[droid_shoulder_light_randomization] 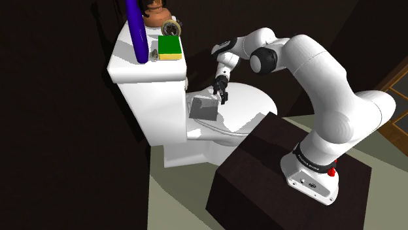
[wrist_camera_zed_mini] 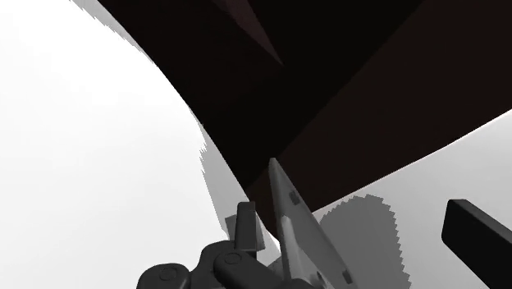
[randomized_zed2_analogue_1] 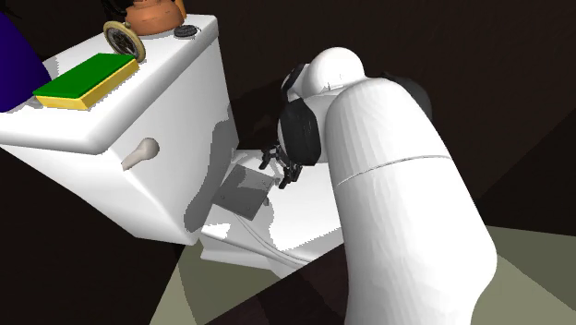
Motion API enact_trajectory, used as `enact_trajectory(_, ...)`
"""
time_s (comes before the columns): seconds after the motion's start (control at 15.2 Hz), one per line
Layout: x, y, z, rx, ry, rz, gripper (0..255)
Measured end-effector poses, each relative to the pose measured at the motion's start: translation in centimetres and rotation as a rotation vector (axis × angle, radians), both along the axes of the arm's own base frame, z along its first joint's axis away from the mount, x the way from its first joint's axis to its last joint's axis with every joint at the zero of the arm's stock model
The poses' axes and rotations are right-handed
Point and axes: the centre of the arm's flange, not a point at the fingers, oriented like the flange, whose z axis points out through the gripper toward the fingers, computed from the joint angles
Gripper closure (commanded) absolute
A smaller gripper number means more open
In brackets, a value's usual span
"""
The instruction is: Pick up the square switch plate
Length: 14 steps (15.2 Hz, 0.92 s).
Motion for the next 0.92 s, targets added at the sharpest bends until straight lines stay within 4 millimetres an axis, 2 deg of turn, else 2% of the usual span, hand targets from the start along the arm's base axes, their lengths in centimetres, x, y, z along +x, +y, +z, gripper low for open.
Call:
enact_trajectory(0.13, 0.0, 0.0, -1.1, 0.003, 0.001, 0.000, 0)
enact_trajectory(0.33, 0.3, -0.2, -1.3, 0.026, 0.001, 0.013, 0)
enact_trajectory(0.4, 0.3, -0.2, -1.3, 0.028, 0.003, 0.014, 255)
enact_trajectory(0.92, 0.5, -0.4, -1.8, -0.002, -0.014, -0.001, 255)
